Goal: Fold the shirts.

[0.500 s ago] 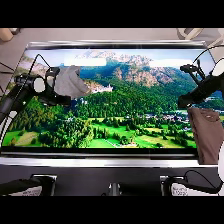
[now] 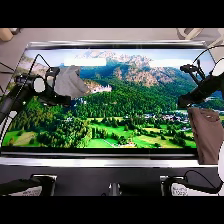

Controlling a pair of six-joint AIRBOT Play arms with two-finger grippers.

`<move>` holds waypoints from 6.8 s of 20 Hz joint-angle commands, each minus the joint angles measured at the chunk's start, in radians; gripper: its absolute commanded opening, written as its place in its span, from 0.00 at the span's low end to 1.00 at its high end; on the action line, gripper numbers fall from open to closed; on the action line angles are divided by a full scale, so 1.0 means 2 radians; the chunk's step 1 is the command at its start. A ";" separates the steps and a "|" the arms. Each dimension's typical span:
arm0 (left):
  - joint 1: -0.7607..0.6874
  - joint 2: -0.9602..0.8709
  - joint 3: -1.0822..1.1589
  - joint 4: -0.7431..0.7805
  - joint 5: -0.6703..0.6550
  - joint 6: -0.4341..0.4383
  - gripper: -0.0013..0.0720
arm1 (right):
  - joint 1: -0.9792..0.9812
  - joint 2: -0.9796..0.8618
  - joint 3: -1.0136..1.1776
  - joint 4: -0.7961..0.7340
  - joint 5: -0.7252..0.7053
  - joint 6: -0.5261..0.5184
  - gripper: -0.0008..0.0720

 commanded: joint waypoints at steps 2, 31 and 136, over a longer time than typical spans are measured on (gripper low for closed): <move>0.000 0.000 0.000 0.000 0.000 0.000 0.94 | 0.000 0.000 0.000 0.000 0.000 0.000 0.57; 0.092 -0.055 0.051 -0.239 0.292 0.068 0.05 | -0.001 0.025 0.018 -0.009 -0.155 -0.016 0.60; 0.018 0.257 -0.229 -0.286 0.260 0.172 0.05 | 0.100 0.050 -0.069 0.211 -0.096 -0.171 0.04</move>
